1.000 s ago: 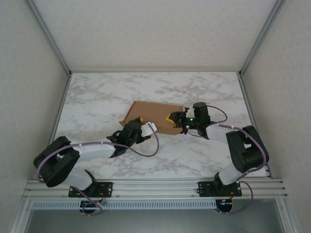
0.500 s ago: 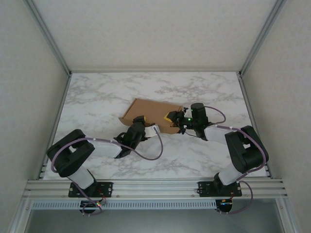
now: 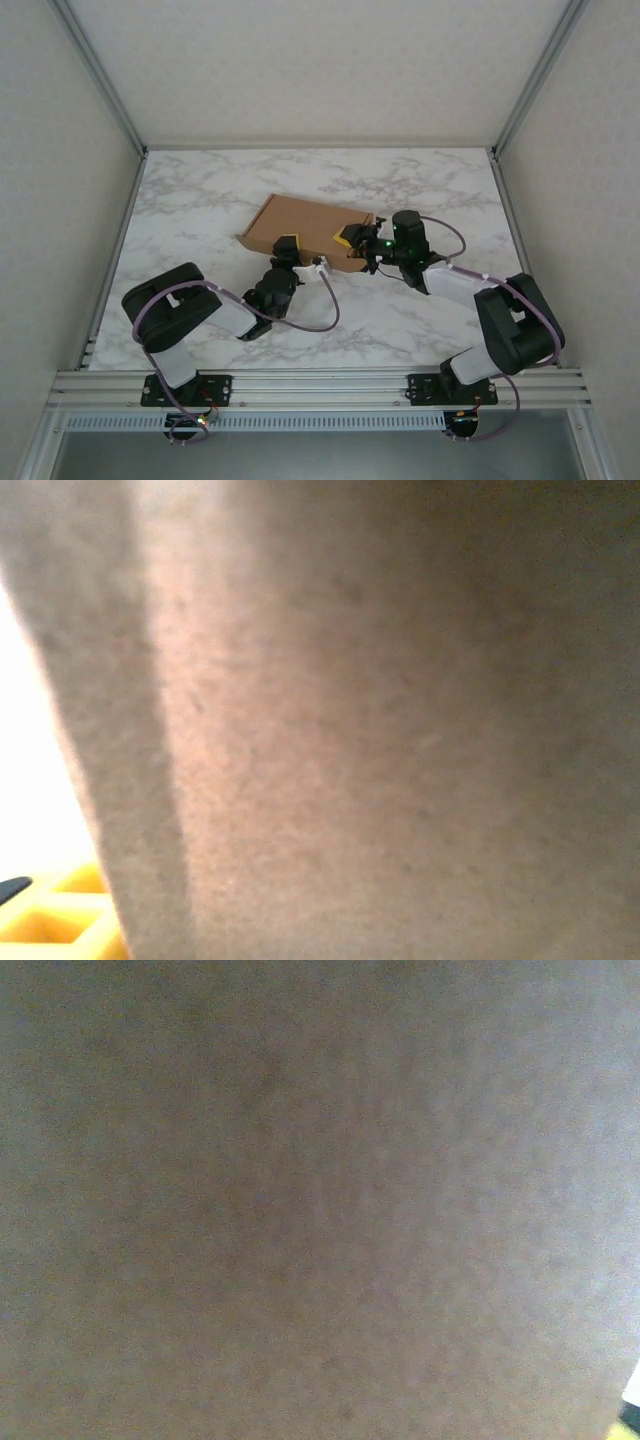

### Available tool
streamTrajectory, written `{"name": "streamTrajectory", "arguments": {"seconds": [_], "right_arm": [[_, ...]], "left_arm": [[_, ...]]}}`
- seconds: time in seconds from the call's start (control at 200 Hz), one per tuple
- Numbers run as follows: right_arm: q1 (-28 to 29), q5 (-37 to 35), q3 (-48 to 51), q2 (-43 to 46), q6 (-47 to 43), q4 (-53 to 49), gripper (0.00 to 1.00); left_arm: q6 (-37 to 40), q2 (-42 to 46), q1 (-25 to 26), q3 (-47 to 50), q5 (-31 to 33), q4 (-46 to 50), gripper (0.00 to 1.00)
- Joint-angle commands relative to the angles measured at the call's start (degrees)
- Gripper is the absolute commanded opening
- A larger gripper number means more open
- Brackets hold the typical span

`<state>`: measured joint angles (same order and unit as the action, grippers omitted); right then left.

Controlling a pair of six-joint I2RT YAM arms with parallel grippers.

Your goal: Fold the paper box

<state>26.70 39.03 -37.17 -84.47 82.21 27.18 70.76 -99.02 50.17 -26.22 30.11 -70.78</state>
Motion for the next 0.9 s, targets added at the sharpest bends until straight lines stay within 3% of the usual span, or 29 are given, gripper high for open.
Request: {"name": "streamTrajectory", "arguments": {"seconds": [0.0,0.205,0.27,0.335,0.421,0.481,0.586,0.666,0.896], "right_arm": [[2.19,4.23,-0.88,2.50,0.87,-0.41,0.61],[1.91,0.16,-0.30,8.63,-3.51,-7.90,0.78],[1.39,-3.15,-1.65,13.05,-8.72,-17.78,0.89],[0.53,-8.02,-2.92,18.07,-14.45,-28.53,0.94],[-0.72,-18.70,-4.63,25.87,-22.19,-41.62,0.98],[-0.69,-30.47,-6.38,30.79,-27.41,-51.44,0.98],[-1.43,-41.63,-4.57,38.25,-30.19,-54.37,0.98],[-1.80,-41.38,-5.32,38.13,-34.58,-51.92,0.96],[-3.26,-38.12,-15.48,25.70,-43.22,-55.96,0.94]], "left_arm": [[-1.60,3.55,0.10,-0.74,3.93,1.94,0.49],[-7.43,9.56,0.10,-2.00,3.96,15.12,0.46],[-9.16,11.79,0.10,-2.79,3.59,20.77,0.46],[-12.07,14.26,0.10,-4.39,3.25,28.65,0.46],[-18.77,17.59,0.05,-8.06,2.53,43.54,0.47],[-23.45,19.65,0.29,-10.95,0.76,53.93,0.46],[-26.60,23.42,1.44,-14.15,-3.59,66.61,0.46],[-27.99,24.56,2.56,-17.23,-3.76,75.54,0.46],[-34.86,23.45,5.88,-28.71,-8.29,101.71,0.47]]}}
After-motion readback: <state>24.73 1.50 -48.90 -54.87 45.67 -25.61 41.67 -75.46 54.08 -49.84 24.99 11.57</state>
